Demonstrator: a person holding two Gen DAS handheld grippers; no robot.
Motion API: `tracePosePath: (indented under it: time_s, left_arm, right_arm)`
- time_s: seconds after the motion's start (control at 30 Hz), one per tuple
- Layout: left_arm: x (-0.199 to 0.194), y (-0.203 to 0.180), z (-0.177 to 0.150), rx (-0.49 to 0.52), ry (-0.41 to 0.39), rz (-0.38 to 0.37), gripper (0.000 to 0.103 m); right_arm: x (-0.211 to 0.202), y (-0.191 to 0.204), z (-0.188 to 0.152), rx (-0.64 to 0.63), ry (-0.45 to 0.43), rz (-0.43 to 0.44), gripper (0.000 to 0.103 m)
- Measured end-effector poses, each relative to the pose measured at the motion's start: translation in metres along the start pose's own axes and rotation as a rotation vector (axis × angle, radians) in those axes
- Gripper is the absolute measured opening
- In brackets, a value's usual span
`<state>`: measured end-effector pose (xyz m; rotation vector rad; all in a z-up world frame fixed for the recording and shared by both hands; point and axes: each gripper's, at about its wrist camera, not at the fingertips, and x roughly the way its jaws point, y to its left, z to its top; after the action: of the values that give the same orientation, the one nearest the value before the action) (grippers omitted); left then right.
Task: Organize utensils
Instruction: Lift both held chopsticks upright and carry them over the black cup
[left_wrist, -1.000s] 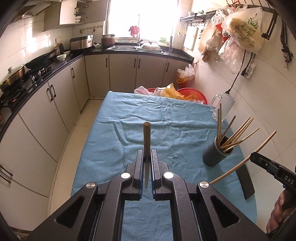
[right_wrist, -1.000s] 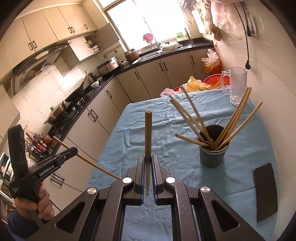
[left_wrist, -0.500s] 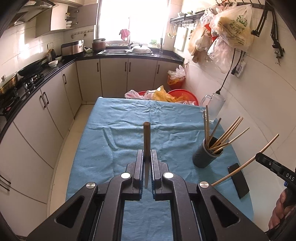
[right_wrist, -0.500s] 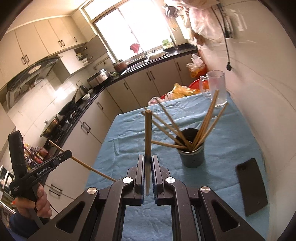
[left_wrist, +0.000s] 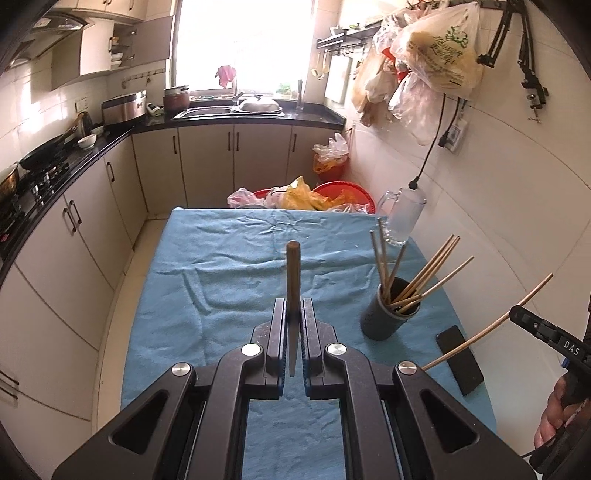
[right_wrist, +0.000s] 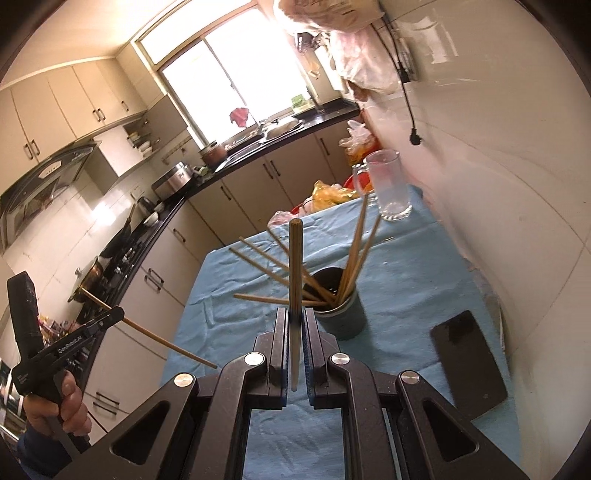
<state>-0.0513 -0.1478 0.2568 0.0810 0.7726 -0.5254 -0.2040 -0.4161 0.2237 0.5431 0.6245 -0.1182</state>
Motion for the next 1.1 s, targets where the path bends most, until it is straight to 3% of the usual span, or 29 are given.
tracePosePath:
  time_s: [0.47, 1.1]
  left_arm:
    - [-0.004, -0.029, 0.039, 0.041, -0.037, -0.044, 0.006]
    - [-0.021, -0.086, 0.113, 0.108, -0.133, -0.166, 0.006]
  right_arm:
    - [-0.019, -0.026, 0.015, 0.035, -0.046, -0.04, 0.007]
    - [-0.03, -0.041, 0.06, 0.025, -0.118, -0.056, 0.007]
